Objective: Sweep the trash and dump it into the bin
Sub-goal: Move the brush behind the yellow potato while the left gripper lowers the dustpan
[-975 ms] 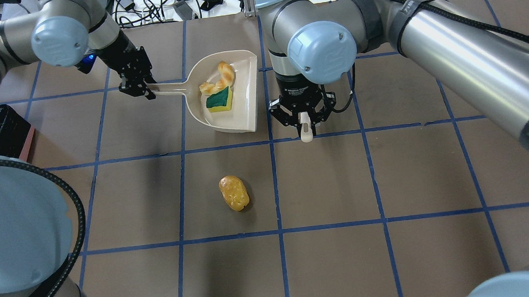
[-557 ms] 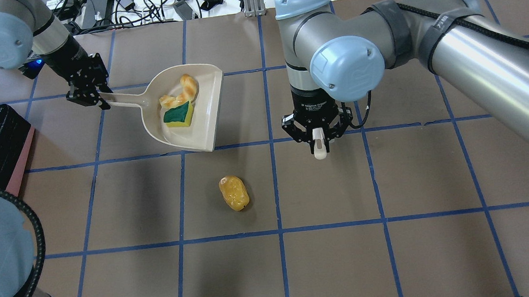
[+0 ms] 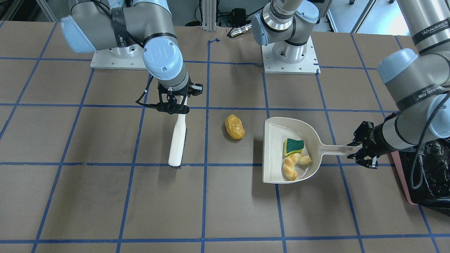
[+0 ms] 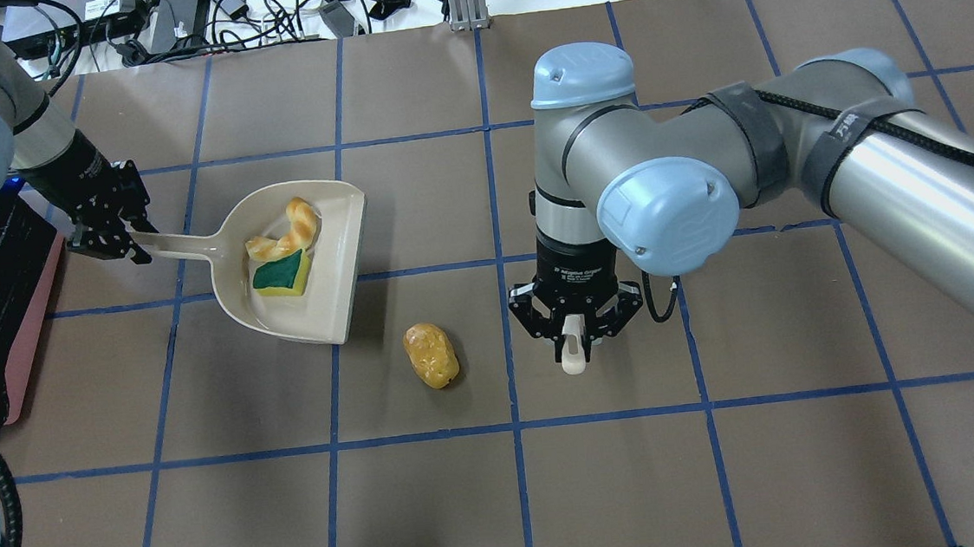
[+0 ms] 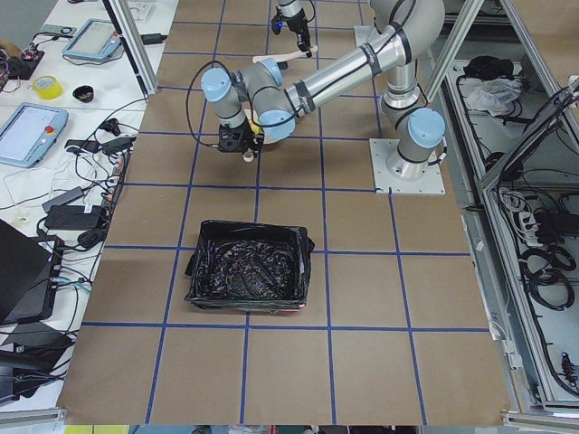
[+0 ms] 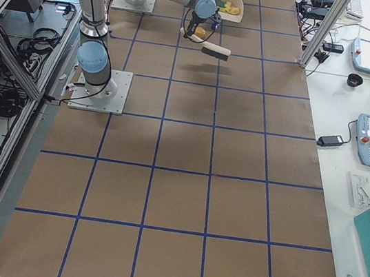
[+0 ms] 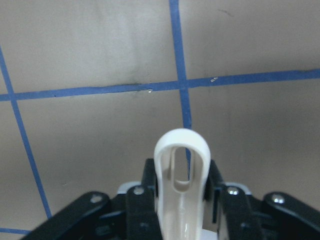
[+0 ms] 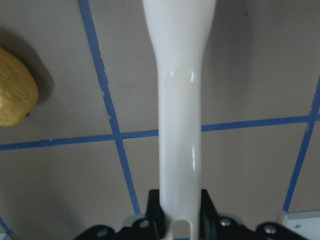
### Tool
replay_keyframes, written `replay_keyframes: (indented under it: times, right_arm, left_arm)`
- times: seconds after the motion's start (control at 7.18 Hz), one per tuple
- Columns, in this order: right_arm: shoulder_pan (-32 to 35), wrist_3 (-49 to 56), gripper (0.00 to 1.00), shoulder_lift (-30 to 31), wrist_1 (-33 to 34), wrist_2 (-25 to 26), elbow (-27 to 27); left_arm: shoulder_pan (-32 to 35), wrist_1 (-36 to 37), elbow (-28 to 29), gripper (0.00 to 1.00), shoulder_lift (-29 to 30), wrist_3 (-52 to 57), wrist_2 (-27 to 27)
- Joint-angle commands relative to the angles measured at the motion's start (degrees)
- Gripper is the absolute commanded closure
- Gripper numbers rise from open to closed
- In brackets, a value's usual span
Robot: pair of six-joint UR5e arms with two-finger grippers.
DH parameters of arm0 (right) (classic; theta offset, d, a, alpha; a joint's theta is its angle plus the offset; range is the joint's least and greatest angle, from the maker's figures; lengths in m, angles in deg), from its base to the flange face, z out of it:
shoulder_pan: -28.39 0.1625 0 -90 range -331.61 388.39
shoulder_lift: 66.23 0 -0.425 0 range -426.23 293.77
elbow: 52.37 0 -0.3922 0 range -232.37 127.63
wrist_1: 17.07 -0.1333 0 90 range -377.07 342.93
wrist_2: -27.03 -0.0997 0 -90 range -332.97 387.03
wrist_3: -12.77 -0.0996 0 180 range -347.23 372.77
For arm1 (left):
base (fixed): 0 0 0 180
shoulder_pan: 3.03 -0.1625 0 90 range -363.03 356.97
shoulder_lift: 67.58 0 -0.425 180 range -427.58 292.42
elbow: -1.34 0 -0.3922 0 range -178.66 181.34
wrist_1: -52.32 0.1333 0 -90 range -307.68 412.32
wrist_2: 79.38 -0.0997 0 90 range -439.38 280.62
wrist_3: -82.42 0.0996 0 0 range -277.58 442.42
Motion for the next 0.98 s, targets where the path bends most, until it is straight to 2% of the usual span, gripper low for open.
replay_keyframes:
  times: [0.0,0.28,0.56,0.84]
  right_arm:
    - [4.1,-5.6,1.0,0.8,0.6,3.5,-1.0]
    - [5.6,-7.5,1.0,0.6,2.9,3.3,-2.0]
    - [7.6,-12.3,1.0,0.4,6.4,3.3,-2.9]
    - [10.6,-16.2,1.0,-2.7,11.2,3.2,-2.9]
  left_arm:
    - [0.2,6.5,-9.0,1.0,-3.7,-4.0,-1.8]
    - [0.3,15.9,-19.9,1.0,-8.6,-6.5,-3.7]
    - [0.7,17.1,-23.8,1.0,-13.9,-7.5,-4.4]
    - [0.8,16.5,-28.7,1.0,-18.2,-7.7,-5.7]
